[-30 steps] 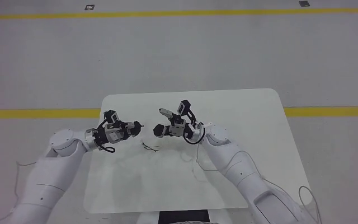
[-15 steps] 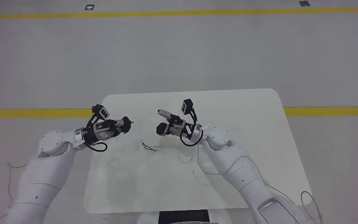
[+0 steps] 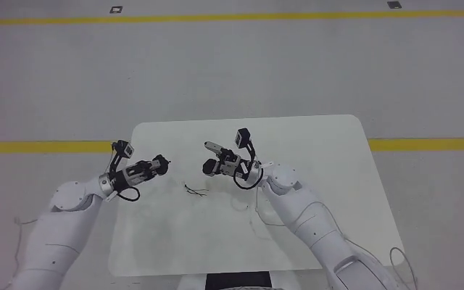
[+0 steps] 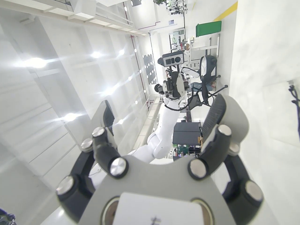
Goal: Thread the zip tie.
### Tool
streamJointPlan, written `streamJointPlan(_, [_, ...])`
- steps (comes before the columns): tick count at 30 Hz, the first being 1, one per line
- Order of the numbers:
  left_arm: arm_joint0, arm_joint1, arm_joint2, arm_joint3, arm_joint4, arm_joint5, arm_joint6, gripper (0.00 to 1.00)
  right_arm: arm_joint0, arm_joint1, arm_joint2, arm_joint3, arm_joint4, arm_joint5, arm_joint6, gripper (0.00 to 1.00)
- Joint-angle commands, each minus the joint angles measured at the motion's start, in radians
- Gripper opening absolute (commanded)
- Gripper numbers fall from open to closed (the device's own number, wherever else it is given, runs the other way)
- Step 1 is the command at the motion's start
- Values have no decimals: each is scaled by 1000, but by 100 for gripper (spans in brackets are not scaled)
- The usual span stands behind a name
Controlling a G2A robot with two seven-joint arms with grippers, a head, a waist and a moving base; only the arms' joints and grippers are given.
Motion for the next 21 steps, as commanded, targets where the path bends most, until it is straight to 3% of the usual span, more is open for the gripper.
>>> streamJointPlan(1, [22, -19, -38, -25, 57, 14, 22, 0, 0, 0, 0, 0, 0, 0, 0, 100])
streamJointPlan(7, [48, -91, -146, -38, 76, 14, -61, 0, 0, 0, 0, 0, 0, 0, 0, 100])
streamJointPlan(15, [16, -222, -304, -18, 73, 14, -264, 0, 0, 0, 0, 0, 0, 0, 0, 100])
streamJointPlan(16, [9, -232, -319, -16, 80, 14, -274, 0, 0, 0, 0, 0, 0, 0, 0, 100])
streamJointPlan(21, [9, -232, -319, -16, 80, 14, -274, 0, 0, 0, 0, 0, 0, 0, 0, 100])
